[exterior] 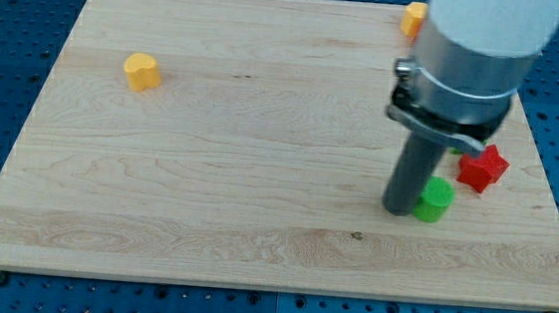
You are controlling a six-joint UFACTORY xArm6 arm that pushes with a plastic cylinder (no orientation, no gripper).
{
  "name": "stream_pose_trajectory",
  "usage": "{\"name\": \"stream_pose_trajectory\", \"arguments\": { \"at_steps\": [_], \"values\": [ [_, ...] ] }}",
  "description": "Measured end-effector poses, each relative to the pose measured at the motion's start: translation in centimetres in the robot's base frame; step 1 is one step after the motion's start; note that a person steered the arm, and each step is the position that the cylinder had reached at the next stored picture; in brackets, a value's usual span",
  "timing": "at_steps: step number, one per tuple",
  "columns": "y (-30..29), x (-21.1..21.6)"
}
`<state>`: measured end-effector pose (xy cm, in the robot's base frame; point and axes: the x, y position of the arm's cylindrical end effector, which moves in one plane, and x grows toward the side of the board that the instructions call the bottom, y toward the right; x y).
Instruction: Push the yellow heart parallel to the left of the green circle
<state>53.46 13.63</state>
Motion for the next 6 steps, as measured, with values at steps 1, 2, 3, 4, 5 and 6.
{"name": "stream_pose_trajectory", "arguments": {
  "at_steps": [1, 2, 3, 4, 5, 6],
  "values": [
    [3.5, 0.0],
    [5.4, 0.0],
    [5.1, 0.0],
    [0.8, -0.1],
    [-4.1, -4.0],
    [-8.0, -11.2]
  ]
}}
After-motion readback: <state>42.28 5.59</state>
